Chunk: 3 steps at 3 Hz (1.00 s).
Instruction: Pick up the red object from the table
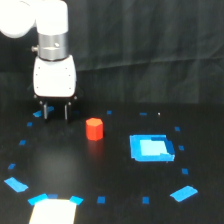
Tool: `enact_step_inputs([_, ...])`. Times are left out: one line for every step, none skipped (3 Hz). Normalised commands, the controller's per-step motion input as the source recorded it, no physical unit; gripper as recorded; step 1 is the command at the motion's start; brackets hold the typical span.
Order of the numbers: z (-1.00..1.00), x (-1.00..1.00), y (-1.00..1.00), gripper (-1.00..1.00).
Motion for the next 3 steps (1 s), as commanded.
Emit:
enact_step_inputs([-1.00,1.00,-1.00,1.00])
enact_step_inputs([-0.47,1.00,-0.41,0.59])
enact_step_inputs([-0.22,1.00,-0.33,-0.42])
